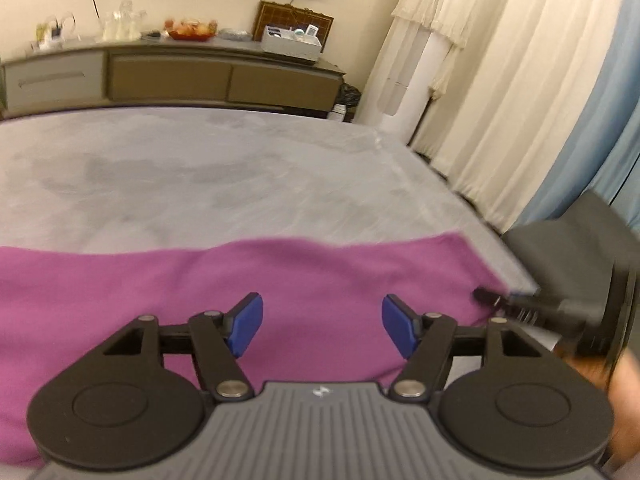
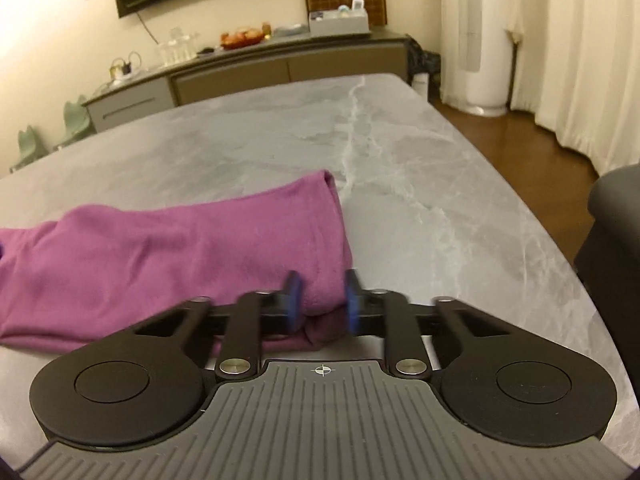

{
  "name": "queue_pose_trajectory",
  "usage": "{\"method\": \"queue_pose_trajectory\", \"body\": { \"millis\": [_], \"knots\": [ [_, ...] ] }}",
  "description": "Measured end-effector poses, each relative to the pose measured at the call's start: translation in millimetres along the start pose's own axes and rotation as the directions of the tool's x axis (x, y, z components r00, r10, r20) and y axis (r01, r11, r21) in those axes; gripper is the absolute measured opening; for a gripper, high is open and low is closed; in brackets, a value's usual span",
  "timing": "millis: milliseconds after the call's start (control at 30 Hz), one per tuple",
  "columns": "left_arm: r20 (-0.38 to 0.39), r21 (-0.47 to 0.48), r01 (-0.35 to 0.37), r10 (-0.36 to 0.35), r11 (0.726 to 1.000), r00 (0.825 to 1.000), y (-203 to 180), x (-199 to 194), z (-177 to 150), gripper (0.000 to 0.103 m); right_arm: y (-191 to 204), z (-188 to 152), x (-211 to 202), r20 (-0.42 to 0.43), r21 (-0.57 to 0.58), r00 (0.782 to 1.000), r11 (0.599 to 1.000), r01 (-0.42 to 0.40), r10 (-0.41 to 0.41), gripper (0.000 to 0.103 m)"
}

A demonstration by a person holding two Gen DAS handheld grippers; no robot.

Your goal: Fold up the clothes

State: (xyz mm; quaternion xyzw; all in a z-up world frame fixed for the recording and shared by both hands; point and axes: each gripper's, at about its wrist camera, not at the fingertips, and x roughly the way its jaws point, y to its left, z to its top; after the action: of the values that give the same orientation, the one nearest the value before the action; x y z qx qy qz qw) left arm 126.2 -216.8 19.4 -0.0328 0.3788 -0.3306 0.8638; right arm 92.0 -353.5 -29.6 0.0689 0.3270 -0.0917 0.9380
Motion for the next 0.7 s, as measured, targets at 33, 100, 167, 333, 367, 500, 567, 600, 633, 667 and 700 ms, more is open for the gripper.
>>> {"method": "queue_pose_trajectory", "body": {
  "millis": [33,100,167,333,367,500,567,600,633,667,700],
  "knots": [
    [-0.002,-0.004,0.023,-0.023,1.000,1.000,-6.7,6.5,8.0,0.067,6.1,1.0,-5.3,0.027,-0.038,1.000,0.999,0.017,-0.016,0.011],
    [-0.007,-0.012,0.070,-0.070,0.997,0.998,-20.2,19.5,23.9,0.069,22.4,-1.0,-19.5,0.078,-0.129,0.996,0.990,0.047,-0.037,0.011],
    [-0.011,-0.020,0.116,-0.116,0.993,0.993,-33.6,32.5,39.8,0.073,45.5,-5.4,-31.2,0.125,-0.249,0.990,0.963,0.099,-0.070,0.010],
    [-0.114,0.068,0.163,-0.154,0.984,0.981,-89.0,89.0,50.6,0.076,90.8,-14.7,-37.5,0.169,-0.440,0.983,0.887,0.138,-0.069,0.010],
    [-0.140,0.090,0.161,-0.147,0.983,0.979,-98.6,101.5,50.0,0.076,97.2,-16.9,-37.3,0.172,-0.467,0.983,0.874,0.138,-0.063,0.010],
    [-0.212,0.162,0.058,-0.022,0.985,0.977,-108.8,141.3,39.7,0.021,108.7,-21.1,-36.3,0.164,-0.505,0.986,0.856,0.107,-0.026,0.010],
    [-0.232,0.107,0.038,-0.013,0.993,0.973,-94.3,149.1,36.6,0.020,100.3,-17.3,-36.3,0.113,-0.477,0.993,0.878,0.030,0.027,0.021],
    [-0.230,0.073,0.040,-0.022,0.997,0.973,-85.7,149.1,36.4,0.023,94.5,-14.6,-36.5,0.079,-0.455,0.995,0.890,-0.020,0.063,0.030],
    [-0.225,0.035,0.052,-0.042,0.998,0.973,-77.5,148.0,37.1,0.024,85.0,-10.2,-37.8,0.055,-0.412,0.994,0.909,-0.060,0.091,0.051],
    [-0.221,0.003,0.070,-0.068,0.998,0.973,-71.0,147.0,38.1,0.024,70.3,-3.6,-40.7,0.046,-0.341,0.993,0.936,-0.085,0.107,0.058],
    [-0.217,-0.023,0.087,-0.090,0.996,0.972,-65.9,146.3,39.2,0.026,56.3,2.0,-43.2,0.044,-0.274,0.991,0.956,-0.107,0.124,0.058]
  ]
}}
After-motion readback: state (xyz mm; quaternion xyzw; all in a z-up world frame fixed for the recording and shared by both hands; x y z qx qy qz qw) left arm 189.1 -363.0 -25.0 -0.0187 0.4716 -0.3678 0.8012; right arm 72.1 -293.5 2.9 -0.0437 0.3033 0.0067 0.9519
